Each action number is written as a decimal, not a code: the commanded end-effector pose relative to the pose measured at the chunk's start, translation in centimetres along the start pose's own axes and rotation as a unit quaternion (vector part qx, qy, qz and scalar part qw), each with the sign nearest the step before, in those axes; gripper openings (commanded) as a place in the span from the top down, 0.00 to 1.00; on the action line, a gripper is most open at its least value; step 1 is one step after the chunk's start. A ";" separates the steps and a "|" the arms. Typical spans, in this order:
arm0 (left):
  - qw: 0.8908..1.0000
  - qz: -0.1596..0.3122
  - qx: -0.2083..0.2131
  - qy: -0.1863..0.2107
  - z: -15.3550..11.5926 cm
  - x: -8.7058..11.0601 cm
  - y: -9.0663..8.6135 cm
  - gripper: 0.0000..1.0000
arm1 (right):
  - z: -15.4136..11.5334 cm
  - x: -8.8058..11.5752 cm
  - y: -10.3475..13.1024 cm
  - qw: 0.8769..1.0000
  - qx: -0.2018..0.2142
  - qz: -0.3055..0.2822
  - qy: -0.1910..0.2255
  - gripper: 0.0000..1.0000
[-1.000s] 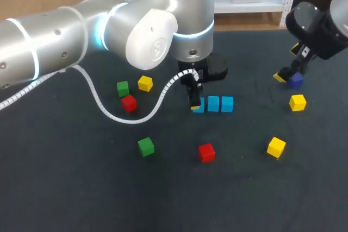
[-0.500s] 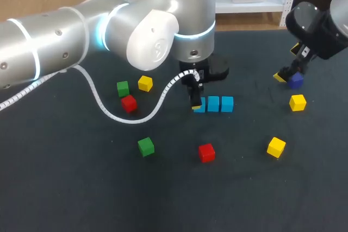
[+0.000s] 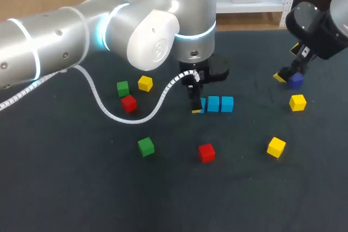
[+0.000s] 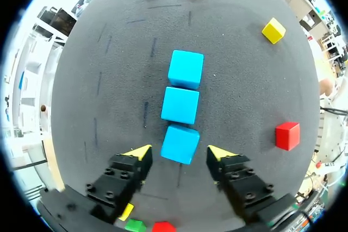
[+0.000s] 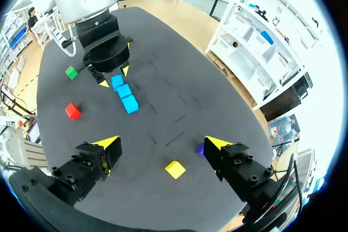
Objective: Place the blue cubes, place green cubes on the blue cubes, place the yellow cubes on the green cubes, then place the red cubes on the yellow cubes, and place purple cube on the red cubes.
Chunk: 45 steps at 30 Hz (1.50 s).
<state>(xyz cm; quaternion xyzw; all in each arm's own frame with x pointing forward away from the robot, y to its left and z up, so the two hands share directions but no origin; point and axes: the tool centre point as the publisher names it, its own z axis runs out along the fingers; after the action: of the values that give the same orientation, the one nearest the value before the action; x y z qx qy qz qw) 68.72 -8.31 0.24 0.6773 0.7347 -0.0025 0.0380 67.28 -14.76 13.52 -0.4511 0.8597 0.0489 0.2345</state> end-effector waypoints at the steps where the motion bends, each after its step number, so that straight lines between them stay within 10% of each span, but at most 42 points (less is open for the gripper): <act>1: 1.000 -0.001 0.000 0.000 -0.1 0.0 0.0 0.00 | 0.0 0.0 0.0 1.000 0.001 0.000 0.000 0.00; 16: 1.000 -0.005 -0.002 -0.005 -0.2 0.0 0.2 0.00 | 0.0 0.0 0.0 1.000 0.001 0.000 0.000 0.00; 18: 1.000 -0.005 -0.002 -0.005 -0.2 -0.1 0.2 0.29 | 0.0 0.0 0.0 1.000 0.001 0.000 0.000 0.00; 24: 1.000 -0.003 -0.001 -0.004 -0.2 -0.1 0.1 0.52 | 0.0 0.0 0.0 1.000 0.001 0.000 0.000 0.00; 45: 1.000 -0.005 0.003 -0.005 -0.2 -0.1 -0.1 0.69 | 0.0 0.0 0.0 1.000 0.001 0.000 0.000 0.00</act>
<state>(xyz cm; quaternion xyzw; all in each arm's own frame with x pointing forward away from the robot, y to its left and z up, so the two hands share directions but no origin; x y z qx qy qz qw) 68.63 -8.48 0.38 0.6738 0.7378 -0.0081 0.0393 67.28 -14.76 13.52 -0.4511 0.8597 0.0489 0.2345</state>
